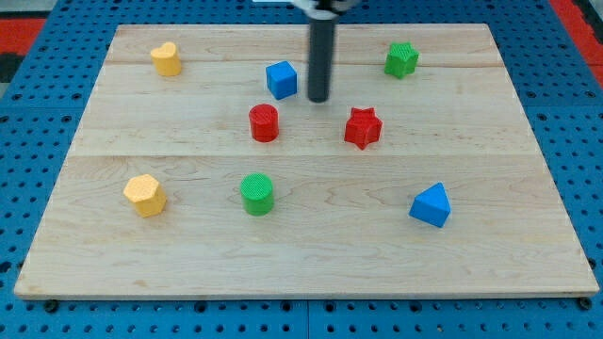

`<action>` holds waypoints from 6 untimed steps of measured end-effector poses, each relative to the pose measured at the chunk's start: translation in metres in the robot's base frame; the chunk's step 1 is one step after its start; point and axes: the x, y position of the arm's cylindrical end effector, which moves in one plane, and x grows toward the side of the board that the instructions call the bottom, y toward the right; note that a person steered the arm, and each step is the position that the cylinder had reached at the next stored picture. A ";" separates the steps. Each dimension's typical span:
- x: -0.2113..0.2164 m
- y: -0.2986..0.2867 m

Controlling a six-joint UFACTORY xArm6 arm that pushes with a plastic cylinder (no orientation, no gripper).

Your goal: Move the red star to the center right side of the board

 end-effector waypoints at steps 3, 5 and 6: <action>0.064 -0.085; 0.092 0.001; 0.062 0.029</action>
